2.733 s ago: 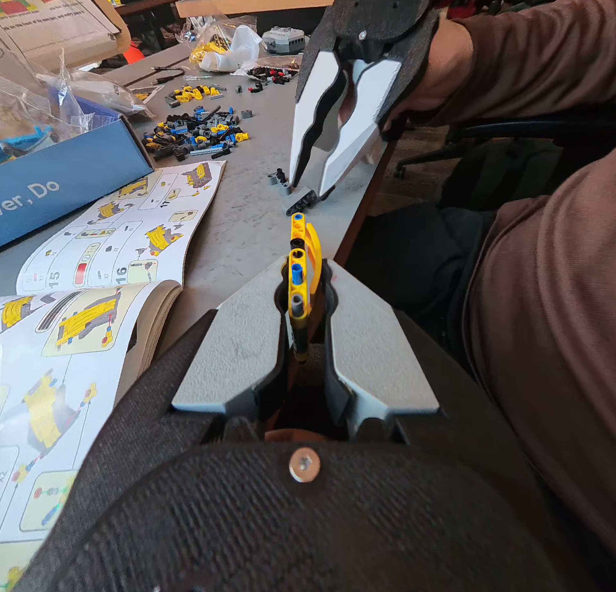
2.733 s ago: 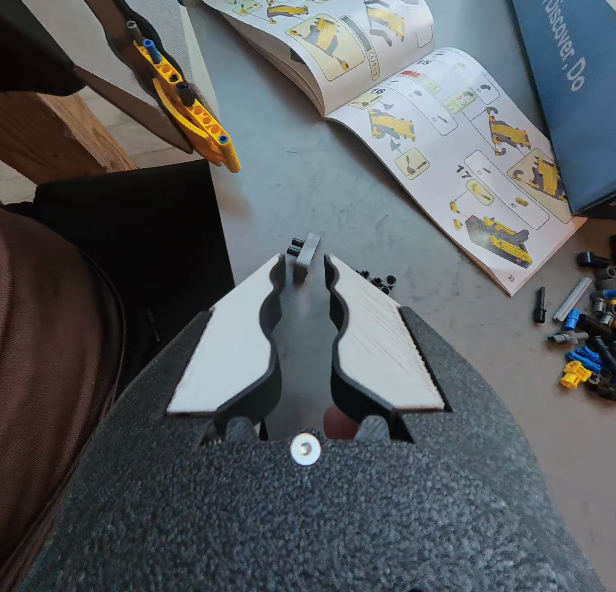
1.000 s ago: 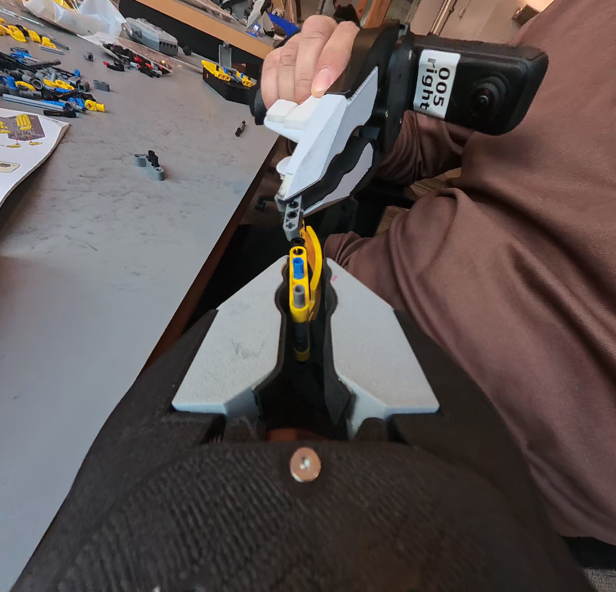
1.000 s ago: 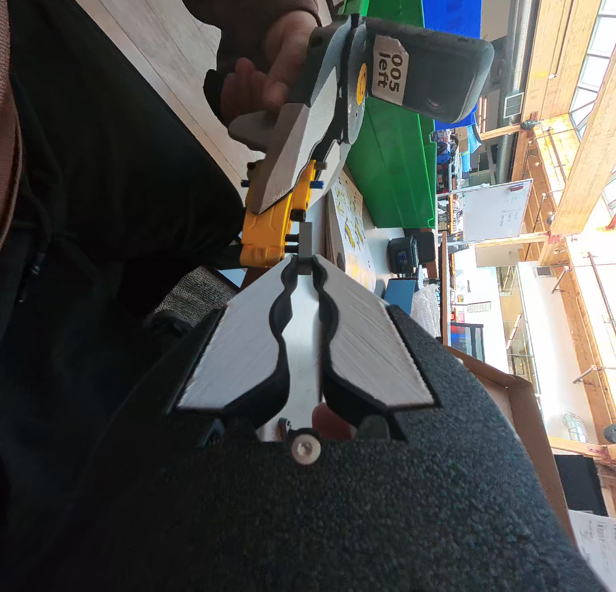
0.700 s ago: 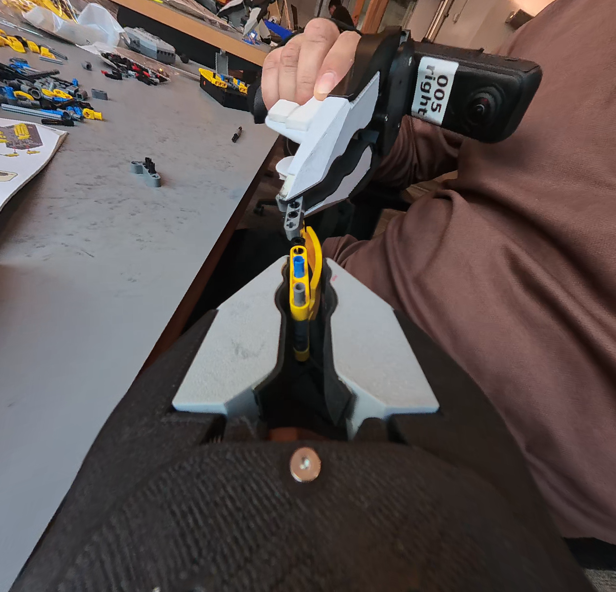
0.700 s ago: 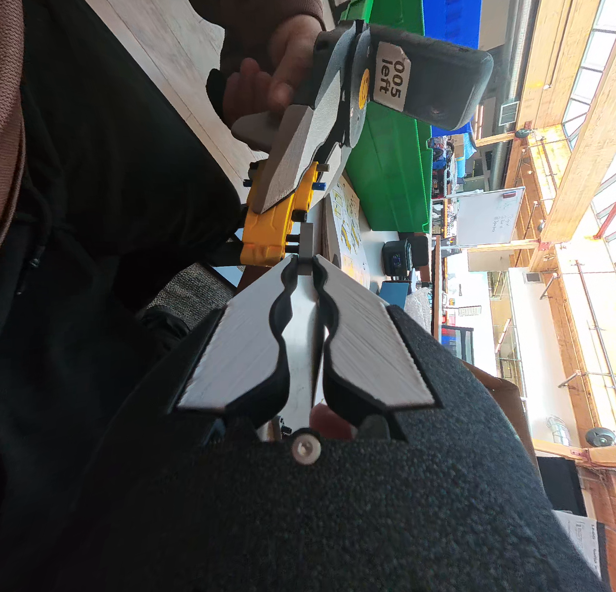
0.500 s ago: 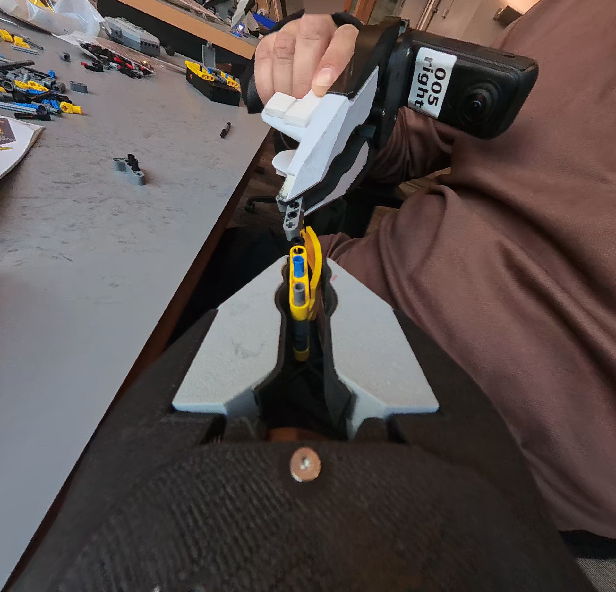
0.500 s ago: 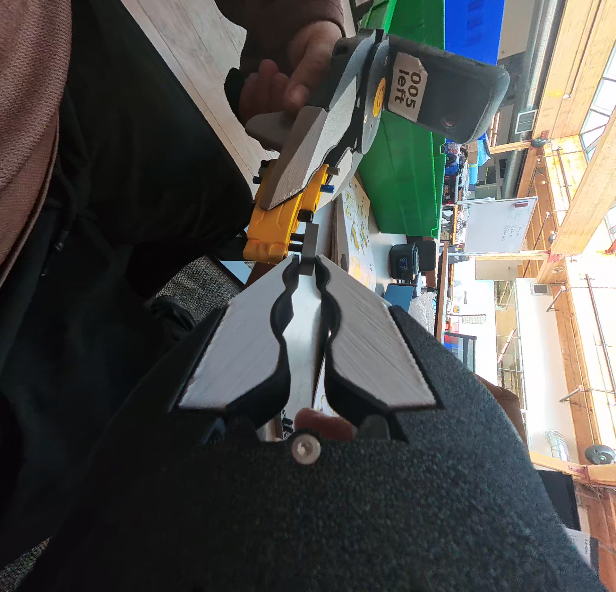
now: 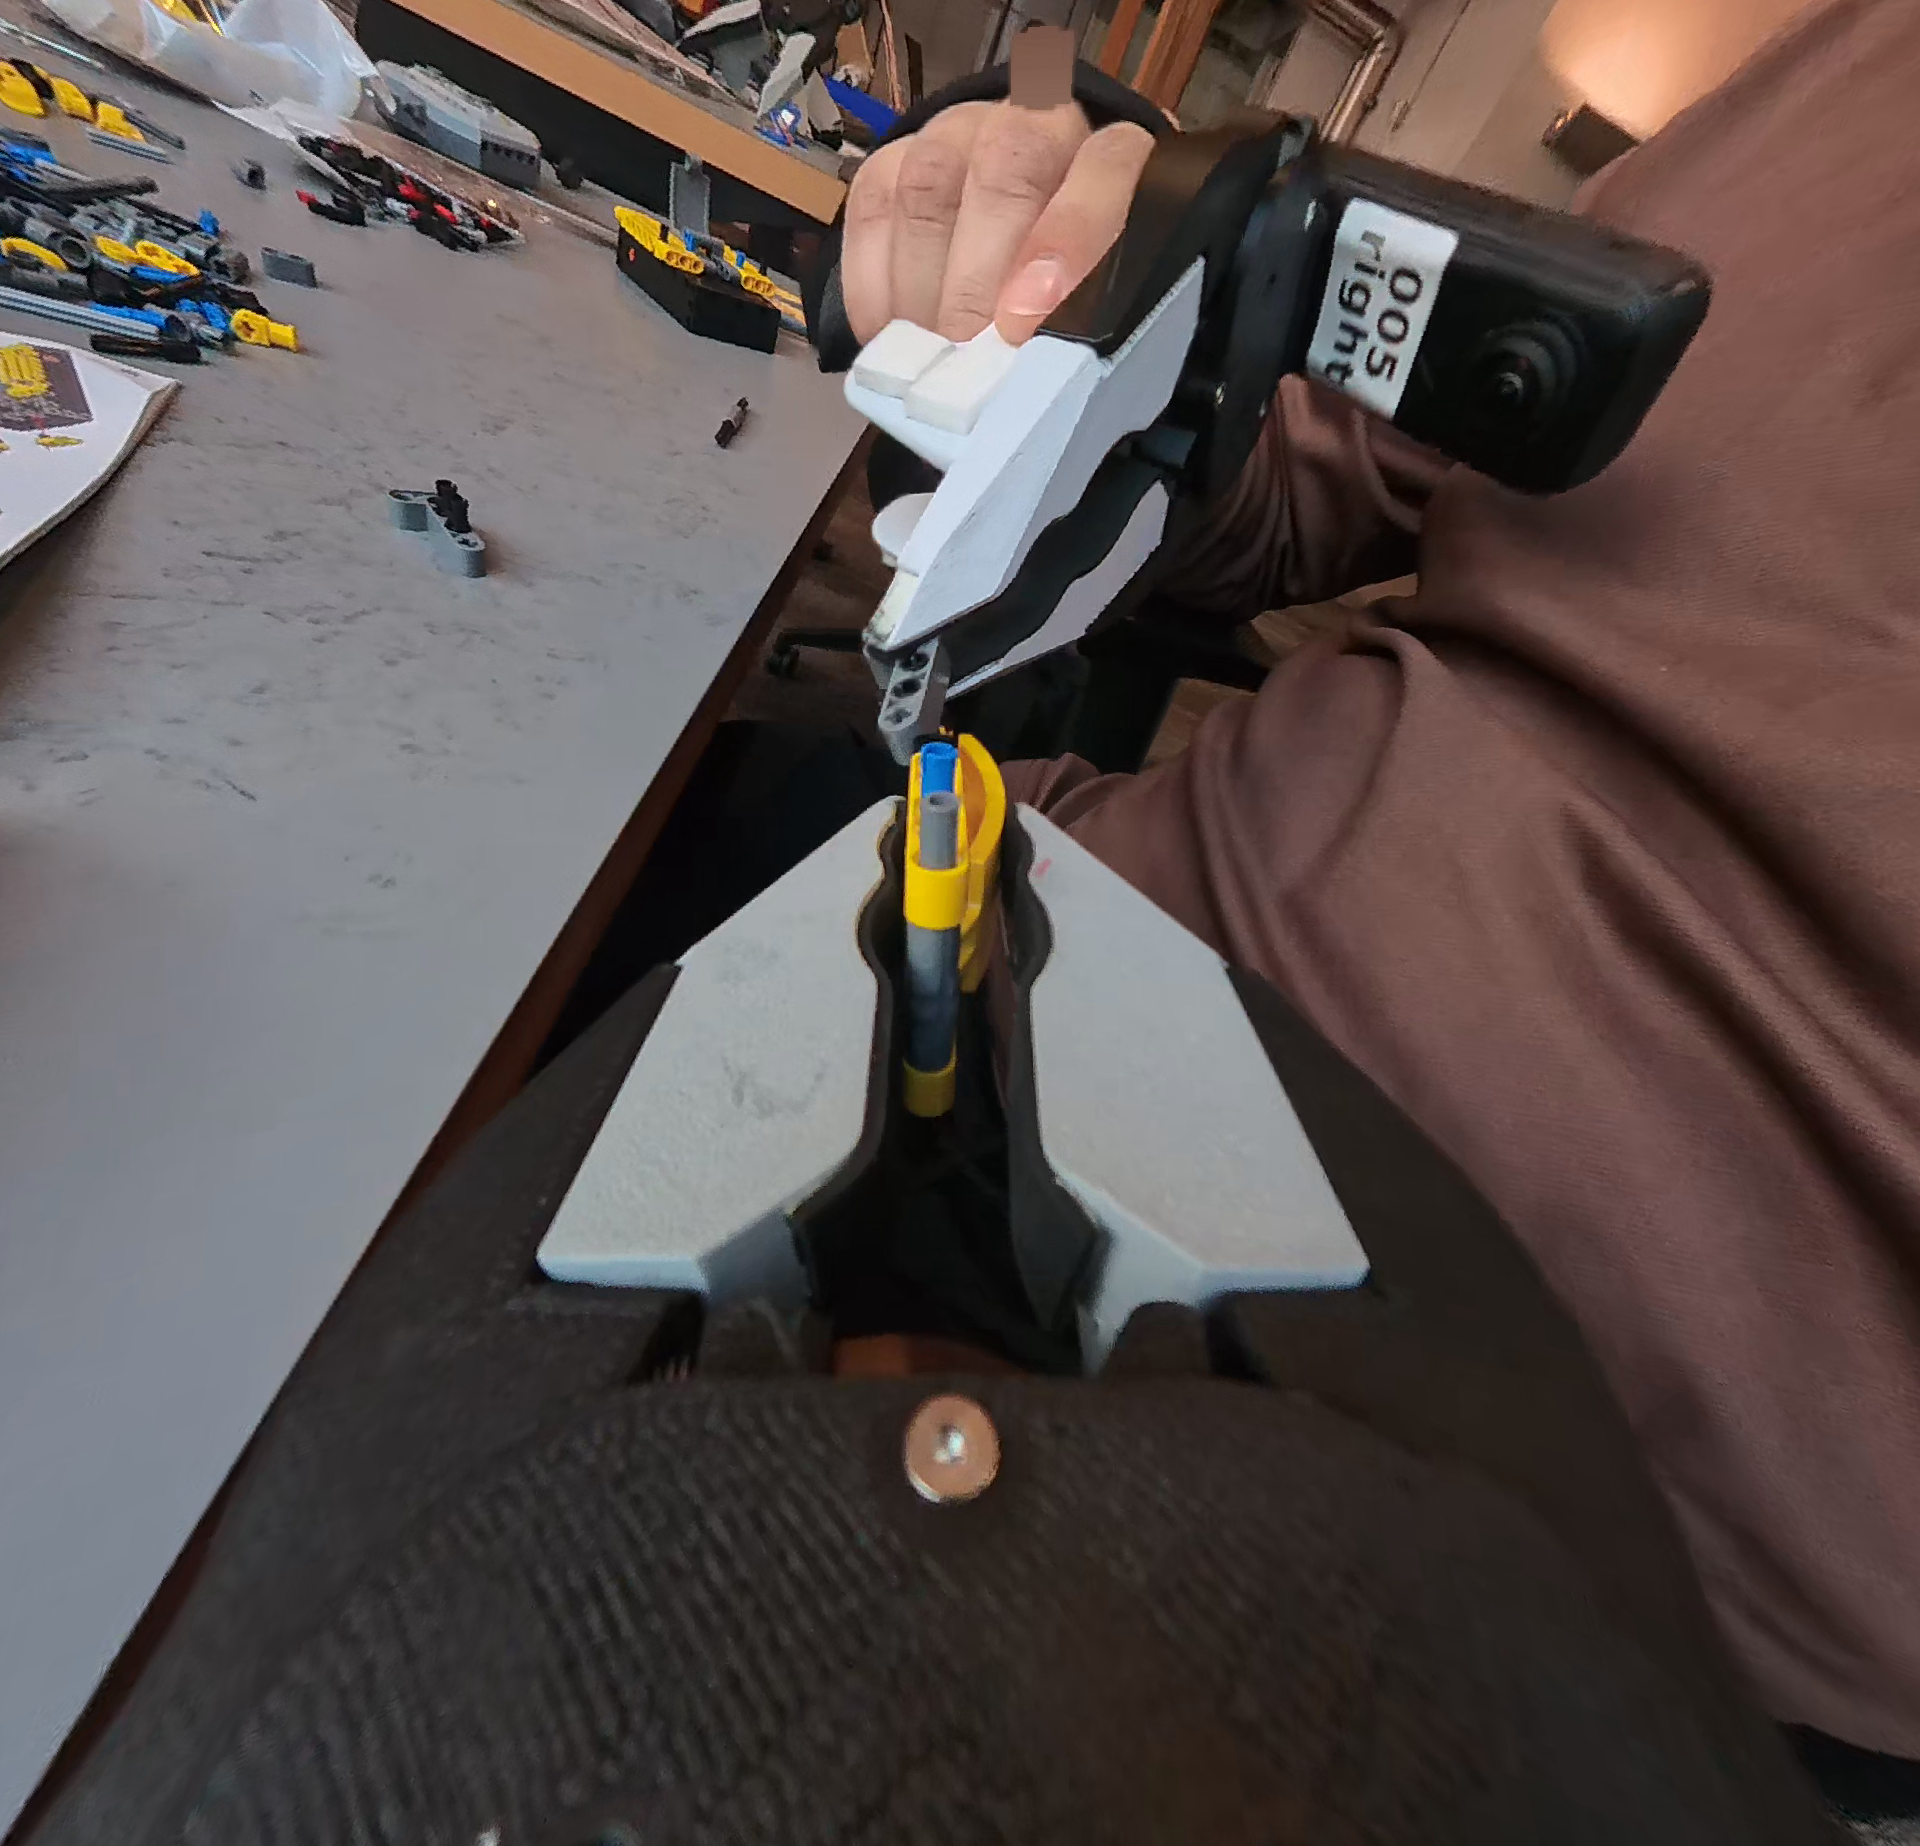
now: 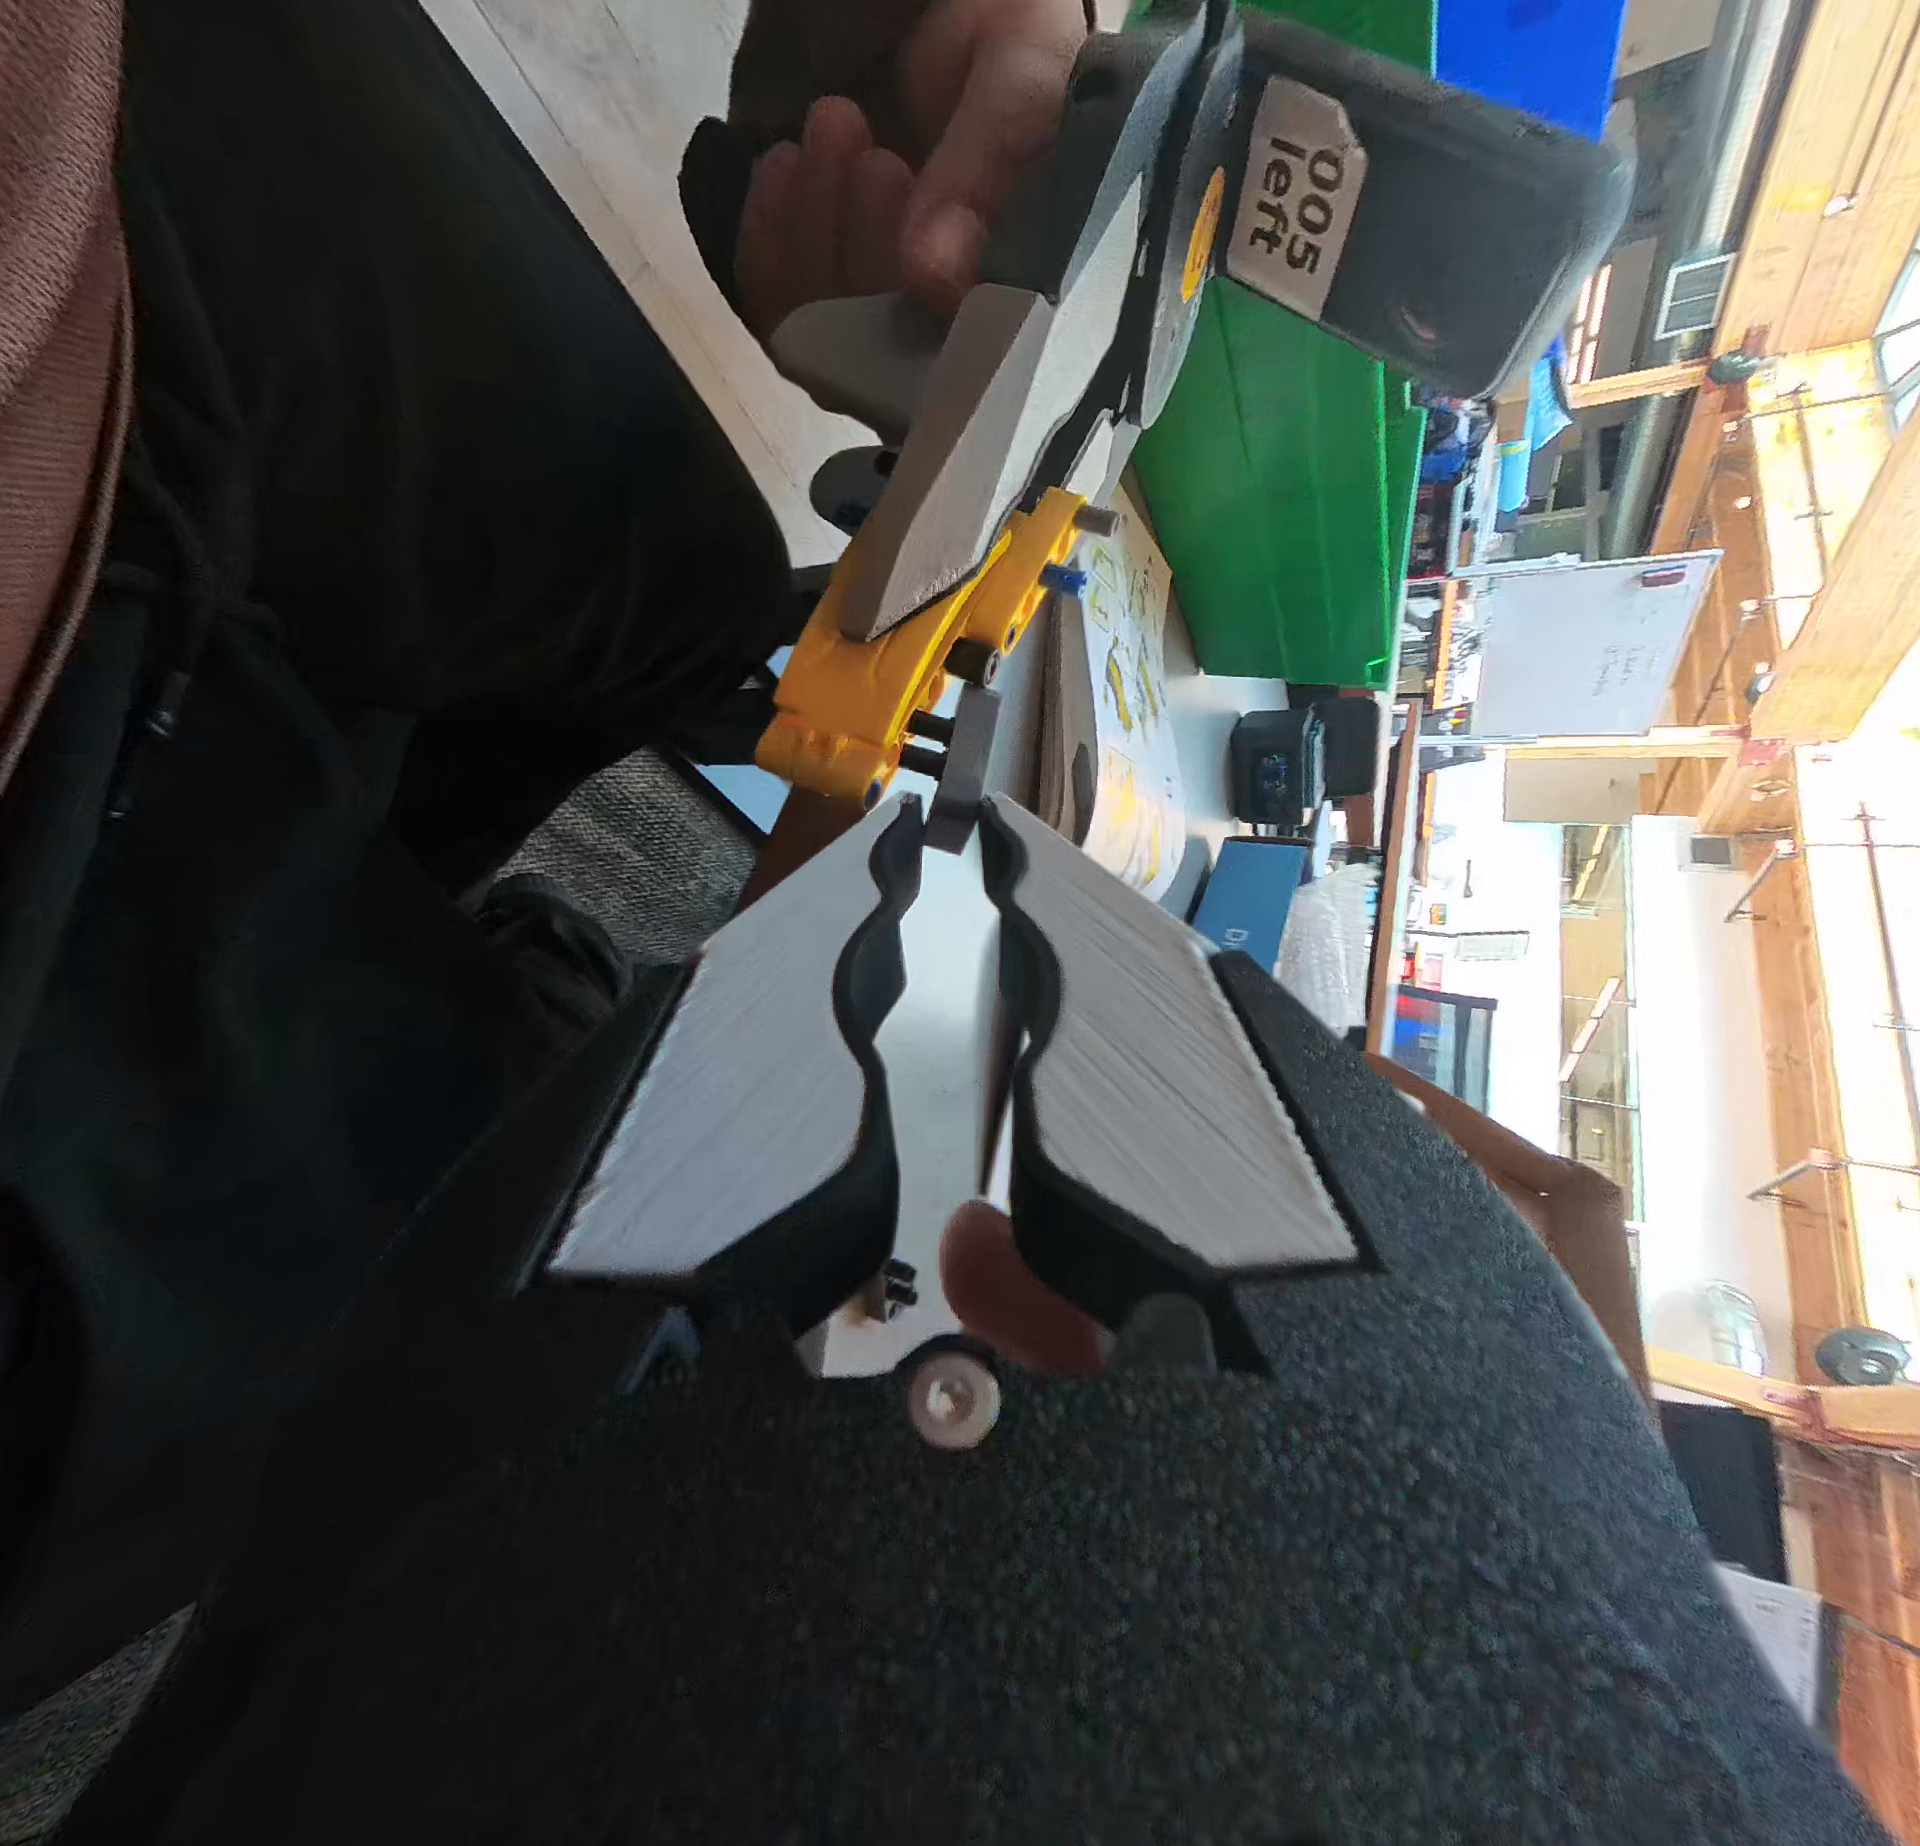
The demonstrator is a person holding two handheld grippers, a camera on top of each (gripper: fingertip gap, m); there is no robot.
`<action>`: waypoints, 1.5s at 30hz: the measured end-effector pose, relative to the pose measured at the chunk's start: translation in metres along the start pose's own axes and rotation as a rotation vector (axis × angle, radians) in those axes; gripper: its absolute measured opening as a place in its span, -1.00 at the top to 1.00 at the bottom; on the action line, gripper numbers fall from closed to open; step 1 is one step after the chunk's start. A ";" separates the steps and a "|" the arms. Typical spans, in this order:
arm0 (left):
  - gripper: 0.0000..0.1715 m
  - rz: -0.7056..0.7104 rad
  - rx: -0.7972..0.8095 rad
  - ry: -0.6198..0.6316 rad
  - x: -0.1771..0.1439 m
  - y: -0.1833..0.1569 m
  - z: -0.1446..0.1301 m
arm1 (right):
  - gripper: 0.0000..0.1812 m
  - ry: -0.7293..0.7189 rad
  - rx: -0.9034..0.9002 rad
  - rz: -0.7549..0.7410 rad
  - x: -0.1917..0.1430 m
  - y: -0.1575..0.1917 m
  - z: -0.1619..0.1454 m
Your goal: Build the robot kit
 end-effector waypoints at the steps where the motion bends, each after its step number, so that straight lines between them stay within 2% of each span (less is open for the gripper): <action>1: 0.85 -0.003 -0.019 -0.017 -0.001 0.001 0.002 | 0.89 -0.004 -0.018 -0.024 0.000 -0.003 0.000; 8: 0.85 -0.032 -0.142 -0.129 -0.003 0.005 0.016 | 0.90 0.019 -0.073 -0.149 -0.001 -0.019 -0.003; 15: 0.85 -0.066 -0.196 -0.178 -0.003 0.004 0.022 | 0.90 0.013 -0.085 -0.176 -0.004 -0.024 -0.002; 23: 0.85 -0.046 -0.172 -0.165 0.001 0.006 0.020 | 0.90 0.004 -0.007 -0.112 -0.006 -0.020 -0.007; 33: 0.85 0.054 -0.142 -0.125 0.004 0.018 0.014 | 0.90 0.075 0.029 -0.078 0.001 -0.015 -0.018; 37: 0.85 0.092 -0.137 -0.085 0.006 0.023 0.007 | 0.90 0.113 -0.008 -0.072 0.005 -0.010 -0.024; 41: 0.85 0.077 -0.157 -0.101 0.005 0.023 0.009 | 0.89 0.109 -0.022 -0.085 0.005 -0.012 -0.023; 45: 0.85 -0.003 -0.214 -0.142 0.003 0.016 0.013 | 0.89 0.077 -0.044 -0.109 0.002 -0.015 -0.017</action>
Point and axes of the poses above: each gripper's, where its closed fingertips meet, x out along the fingers, z out of its top, y = z × x across the jaws, the point moved 1 cm from there along -x, back along the fingers, and after that the axes turned 6 degrees about x, right-handed, at the moved point
